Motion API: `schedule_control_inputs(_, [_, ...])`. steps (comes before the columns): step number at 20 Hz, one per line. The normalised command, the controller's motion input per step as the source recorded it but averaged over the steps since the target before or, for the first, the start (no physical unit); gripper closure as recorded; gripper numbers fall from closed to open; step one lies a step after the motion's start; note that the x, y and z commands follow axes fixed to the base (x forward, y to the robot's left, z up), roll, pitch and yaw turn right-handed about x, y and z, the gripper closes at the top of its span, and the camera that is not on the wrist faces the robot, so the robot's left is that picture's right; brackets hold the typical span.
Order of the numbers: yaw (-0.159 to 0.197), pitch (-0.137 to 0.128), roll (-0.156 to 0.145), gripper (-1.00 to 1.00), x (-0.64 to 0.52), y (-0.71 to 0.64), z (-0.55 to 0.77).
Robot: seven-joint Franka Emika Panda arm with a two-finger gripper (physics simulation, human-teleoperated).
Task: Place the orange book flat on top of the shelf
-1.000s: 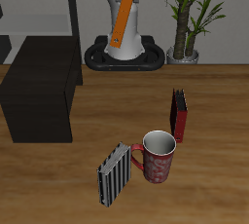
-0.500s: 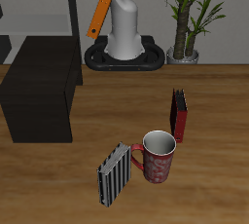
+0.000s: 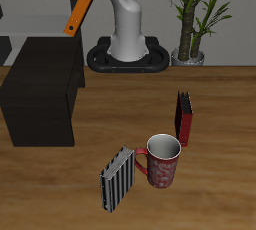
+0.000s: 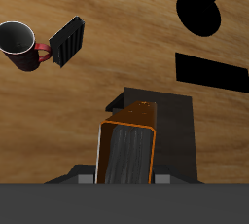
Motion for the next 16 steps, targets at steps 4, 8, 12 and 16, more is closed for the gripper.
schedule_control_inputs(4, [-0.005,0.012,-0.086,1.0,0.03,-0.4,-0.09])
schedule_control_inputs(8, [0.02,-0.007,-0.053,1.0,0.03,-0.21,-0.08])
schedule_control_inputs(12, [-0.012,0.024,-0.136,1.0,0.16,-0.56,-0.23])
schedule_control_inputs(16, [0.022,0.032,-0.056,1.0,0.17,-0.33,-0.3])
